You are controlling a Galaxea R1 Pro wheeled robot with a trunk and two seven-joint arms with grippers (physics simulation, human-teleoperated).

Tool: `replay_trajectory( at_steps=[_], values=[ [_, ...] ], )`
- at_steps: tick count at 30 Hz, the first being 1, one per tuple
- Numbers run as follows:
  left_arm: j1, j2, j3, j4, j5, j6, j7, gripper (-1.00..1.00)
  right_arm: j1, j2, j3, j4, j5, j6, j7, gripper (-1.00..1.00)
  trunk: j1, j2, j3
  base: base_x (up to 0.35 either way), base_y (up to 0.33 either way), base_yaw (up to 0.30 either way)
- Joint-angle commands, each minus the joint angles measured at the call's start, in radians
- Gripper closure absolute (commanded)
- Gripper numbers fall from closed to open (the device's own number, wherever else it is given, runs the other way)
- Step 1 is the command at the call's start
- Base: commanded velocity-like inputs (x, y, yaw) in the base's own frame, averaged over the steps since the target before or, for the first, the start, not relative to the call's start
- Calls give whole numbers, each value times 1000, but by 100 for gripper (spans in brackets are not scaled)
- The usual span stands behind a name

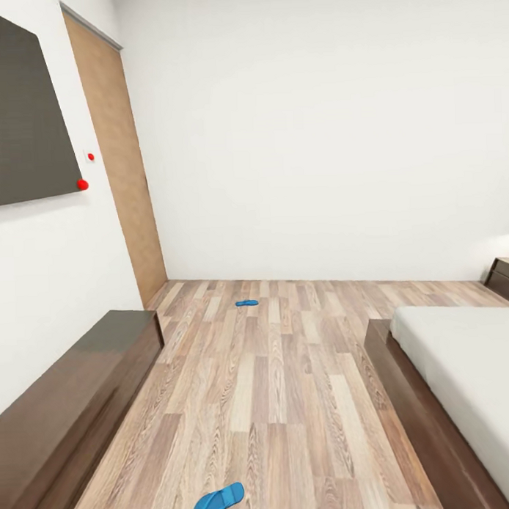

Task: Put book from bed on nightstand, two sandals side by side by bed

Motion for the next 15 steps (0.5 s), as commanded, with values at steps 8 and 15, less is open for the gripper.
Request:
replay_trajectory(
  at_steps=[8, 15],
  values=[
    [0, -1, 1, -1, -2, -1, -1, -100, 0, 0, -2, 0, 0, -2, 1, -100, 0, 0, -1, 0, 0, 293],
    [0, -1, 1, 0, -2, -1, -1, -100, 0, 0, -1, 0, 1, -2, 1, -100, 0, 0, -1, 0, 0, 293]
  ],
)
